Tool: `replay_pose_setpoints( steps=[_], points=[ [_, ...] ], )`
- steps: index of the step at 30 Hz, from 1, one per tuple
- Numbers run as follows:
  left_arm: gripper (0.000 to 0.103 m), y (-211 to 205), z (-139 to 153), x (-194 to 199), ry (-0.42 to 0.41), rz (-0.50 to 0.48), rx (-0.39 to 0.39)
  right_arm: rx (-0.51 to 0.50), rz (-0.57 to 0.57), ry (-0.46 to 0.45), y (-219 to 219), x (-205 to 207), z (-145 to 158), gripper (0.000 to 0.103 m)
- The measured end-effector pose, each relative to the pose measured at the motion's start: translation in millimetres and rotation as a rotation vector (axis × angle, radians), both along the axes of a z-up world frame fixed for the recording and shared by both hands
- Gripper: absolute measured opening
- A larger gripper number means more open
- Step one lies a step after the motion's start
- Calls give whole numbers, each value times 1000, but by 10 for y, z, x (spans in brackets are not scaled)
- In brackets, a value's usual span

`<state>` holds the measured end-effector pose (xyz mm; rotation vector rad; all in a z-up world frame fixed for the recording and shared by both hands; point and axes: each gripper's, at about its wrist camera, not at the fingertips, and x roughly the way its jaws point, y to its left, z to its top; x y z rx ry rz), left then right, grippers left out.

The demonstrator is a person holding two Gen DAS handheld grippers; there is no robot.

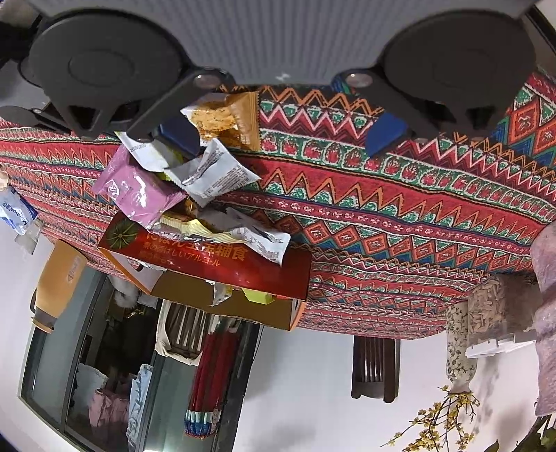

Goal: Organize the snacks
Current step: 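Grasp the cracker packet with the left gripper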

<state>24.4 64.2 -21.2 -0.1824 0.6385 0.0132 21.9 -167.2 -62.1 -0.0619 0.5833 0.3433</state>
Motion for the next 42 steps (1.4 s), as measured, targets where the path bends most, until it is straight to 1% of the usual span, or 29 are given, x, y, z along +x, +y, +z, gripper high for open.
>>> replay_pose_setpoints(
  steps=[5, 10, 13, 22, 29, 34, 35, 36, 37, 39, 41, 42],
  points=[
    [103, 5, 9, 18, 2, 5, -1, 60, -6, -70, -101, -109, 137, 35],
    [103, -69, 9, 46, 6, -11, 2, 125, -5, -133, -268, -214, 308, 35],
    [103, -147, 1, 76, 14, -23, 9, 137, -22, -168, -382, -262, 387, 35],
    [103, -406, -66, 185, 41, -67, 33, 179, -119, -166, -861, -209, 326, 35],
    [103, -659, -225, 328, 95, -106, 68, 200, -143, -156, -1041, -159, 220, 35],
    [102, -791, -354, 416, 124, -83, 107, 212, -147, -139, -1135, -132, 135, 35],
    [101, -819, -363, 415, 119, -79, 119, 215, -146, -137, -1146, -130, 124, 35],
    [97, -842, -365, 410, 113, -78, 125, 218, -145, -133, -1160, -123, 109, 35],
    [89, -859, -362, 400, 107, -79, 131, 220, -143, -130, -1154, -116, 100, 35],
    [78, -887, -340, 377, 94, -88, 141, 226, -137, -124, -1161, -108, 72, 35],
    [74, -895, -325, 363, 91, -104, 134, 232, -128, -117, -1168, -98, 53, 35],
    [68, -903, -321, 351, 88, -111, 139, 235, -123, -114, -1167, -95, 44, 35]
  ],
)
